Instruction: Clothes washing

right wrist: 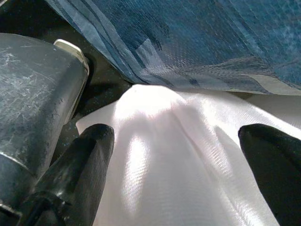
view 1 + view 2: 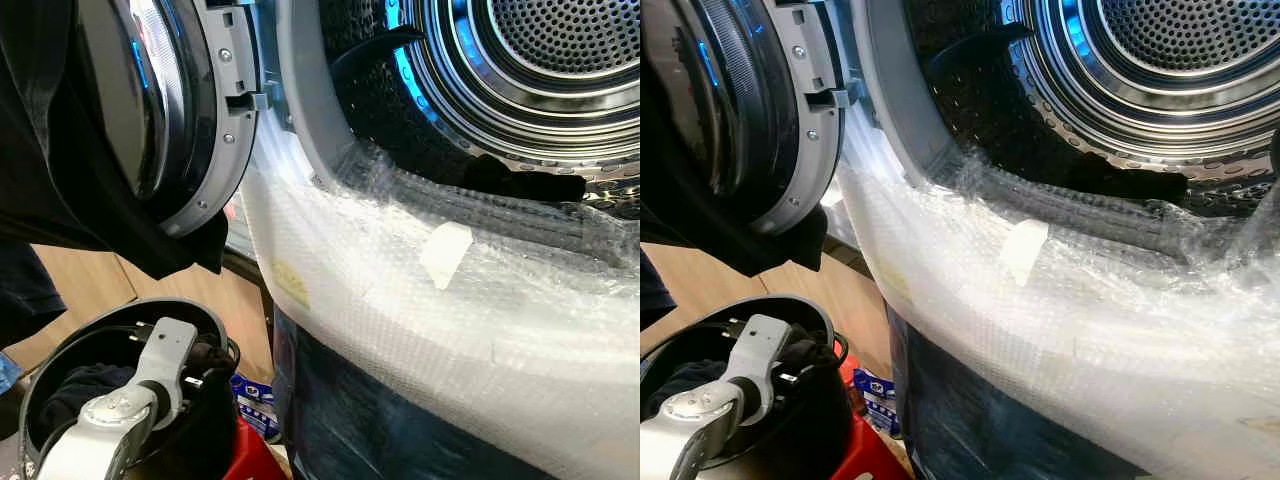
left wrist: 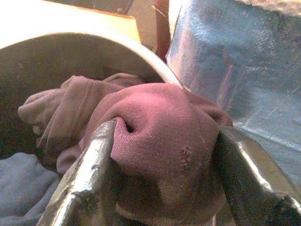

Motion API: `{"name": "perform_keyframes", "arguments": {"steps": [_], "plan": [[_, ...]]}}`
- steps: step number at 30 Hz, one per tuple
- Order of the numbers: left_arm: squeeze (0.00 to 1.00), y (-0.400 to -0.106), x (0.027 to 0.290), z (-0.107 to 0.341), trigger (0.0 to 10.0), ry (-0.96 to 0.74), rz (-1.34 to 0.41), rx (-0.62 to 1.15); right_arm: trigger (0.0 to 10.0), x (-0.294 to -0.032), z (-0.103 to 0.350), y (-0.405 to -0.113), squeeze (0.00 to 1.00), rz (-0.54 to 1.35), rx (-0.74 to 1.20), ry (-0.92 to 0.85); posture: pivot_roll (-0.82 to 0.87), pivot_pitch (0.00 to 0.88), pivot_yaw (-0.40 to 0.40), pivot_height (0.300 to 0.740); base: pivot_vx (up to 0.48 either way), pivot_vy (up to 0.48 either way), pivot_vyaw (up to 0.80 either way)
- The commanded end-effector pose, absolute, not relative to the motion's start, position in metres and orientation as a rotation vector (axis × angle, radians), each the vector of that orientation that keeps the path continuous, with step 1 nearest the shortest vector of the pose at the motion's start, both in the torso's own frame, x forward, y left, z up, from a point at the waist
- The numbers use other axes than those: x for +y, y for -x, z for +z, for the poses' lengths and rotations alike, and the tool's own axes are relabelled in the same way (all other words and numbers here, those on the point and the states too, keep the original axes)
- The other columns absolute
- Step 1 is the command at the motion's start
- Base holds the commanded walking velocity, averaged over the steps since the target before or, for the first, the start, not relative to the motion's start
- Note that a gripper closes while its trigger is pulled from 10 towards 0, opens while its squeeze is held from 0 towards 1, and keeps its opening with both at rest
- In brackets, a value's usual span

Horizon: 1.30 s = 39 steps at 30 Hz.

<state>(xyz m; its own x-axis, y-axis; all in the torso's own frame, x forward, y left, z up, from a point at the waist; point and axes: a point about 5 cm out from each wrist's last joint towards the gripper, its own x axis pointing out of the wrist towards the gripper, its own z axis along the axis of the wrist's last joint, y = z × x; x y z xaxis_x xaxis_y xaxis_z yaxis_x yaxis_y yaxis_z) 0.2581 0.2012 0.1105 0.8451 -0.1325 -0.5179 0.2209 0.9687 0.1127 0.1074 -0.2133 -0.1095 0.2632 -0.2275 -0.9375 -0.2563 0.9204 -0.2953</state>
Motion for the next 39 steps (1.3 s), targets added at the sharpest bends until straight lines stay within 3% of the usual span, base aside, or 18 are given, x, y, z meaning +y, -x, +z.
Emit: {"name": "perform_keyframes", "arguments": {"steps": [1, 14, 22, 26, 32, 39], "plan": [[0.00, -0.258, 0.204, 0.112, 0.0, -0.174, -0.175, 0.525, 10.0, -0.197, -0.109, -0.120, 0.00, 0.047, 1.276, 0.384, 0.08, 0.000, 0.024, 0.740, 0.000, 0.000, 0.00], [0.00, -0.260, 0.206, 0.118, 0.0, -0.171, -0.180, 0.499, 10.0, -0.220, -0.103, -0.124, 0.00, -0.075, 1.292, 0.367, 0.10, 0.013, 0.017, 0.740, 0.000, 0.000, 0.00], [0.00, -0.256, 0.209, 0.118, 0.0, -0.187, -0.206, 0.511, 10.0, -0.216, -0.104, -0.125, 0.00, -0.089, 1.267, 0.356, 0.08, 0.010, 0.038, 0.740, 0.000, 0.000, 0.00], [0.00, -0.266, 0.203, 0.138, 0.0, -0.128, -0.254, 0.413, 10.0, -0.213, -0.104, -0.125, 0.00, -0.094, 1.261, 0.347, 0.07, 0.021, 0.046, 0.740, 0.000, 0.000, 0.00], [0.00, -0.269, 0.181, 0.177, 0.0, -0.180, -0.561, 0.309, 10.0, -0.209, -0.105, -0.124, 0.00, -0.082, 1.247, 0.326, 0.06, 0.014, 0.069, 0.740, 0.000, 0.000, 0.00], [0.00, -0.272, 0.162, 0.203, 0.0, -0.155, -0.760, 0.239, 10.0, -0.208, -0.105, -0.124, 0.00, -0.081, 1.246, 0.325, 0.06, 0.007, 0.064, 0.740, 0.000, 0.000, 0.00]]}}
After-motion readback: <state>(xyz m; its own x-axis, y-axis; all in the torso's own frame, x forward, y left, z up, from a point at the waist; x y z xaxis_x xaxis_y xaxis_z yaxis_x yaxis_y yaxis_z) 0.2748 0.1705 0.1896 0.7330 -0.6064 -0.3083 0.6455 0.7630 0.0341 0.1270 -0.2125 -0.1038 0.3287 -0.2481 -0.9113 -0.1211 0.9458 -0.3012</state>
